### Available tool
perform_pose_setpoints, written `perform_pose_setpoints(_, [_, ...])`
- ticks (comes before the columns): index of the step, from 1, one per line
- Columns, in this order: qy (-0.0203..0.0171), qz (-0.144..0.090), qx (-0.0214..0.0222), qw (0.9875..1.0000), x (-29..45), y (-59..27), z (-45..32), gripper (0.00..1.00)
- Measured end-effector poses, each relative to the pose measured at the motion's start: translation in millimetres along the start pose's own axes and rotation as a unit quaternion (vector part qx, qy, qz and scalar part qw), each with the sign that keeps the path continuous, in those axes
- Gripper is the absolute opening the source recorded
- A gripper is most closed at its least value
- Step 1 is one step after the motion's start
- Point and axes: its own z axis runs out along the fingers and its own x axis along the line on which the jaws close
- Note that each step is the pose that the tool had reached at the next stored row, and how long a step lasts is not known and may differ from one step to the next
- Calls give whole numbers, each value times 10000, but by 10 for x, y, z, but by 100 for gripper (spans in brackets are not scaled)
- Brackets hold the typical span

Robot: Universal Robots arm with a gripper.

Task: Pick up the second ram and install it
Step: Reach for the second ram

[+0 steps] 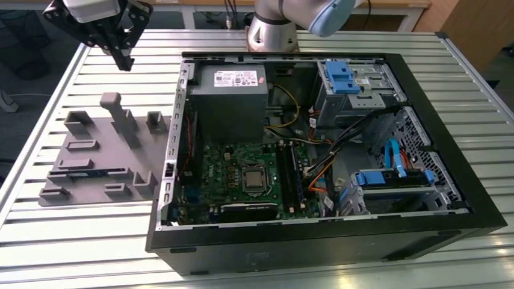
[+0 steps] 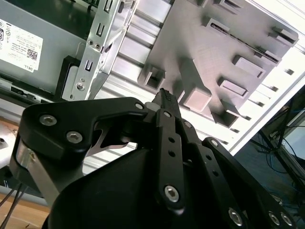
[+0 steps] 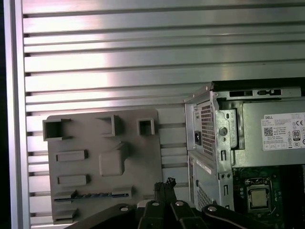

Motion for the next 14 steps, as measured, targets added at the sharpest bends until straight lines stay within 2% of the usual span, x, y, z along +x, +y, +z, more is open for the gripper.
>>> perform_pose_setpoints(14, [0, -1, 0, 10000, 163, -13, 2, 11])
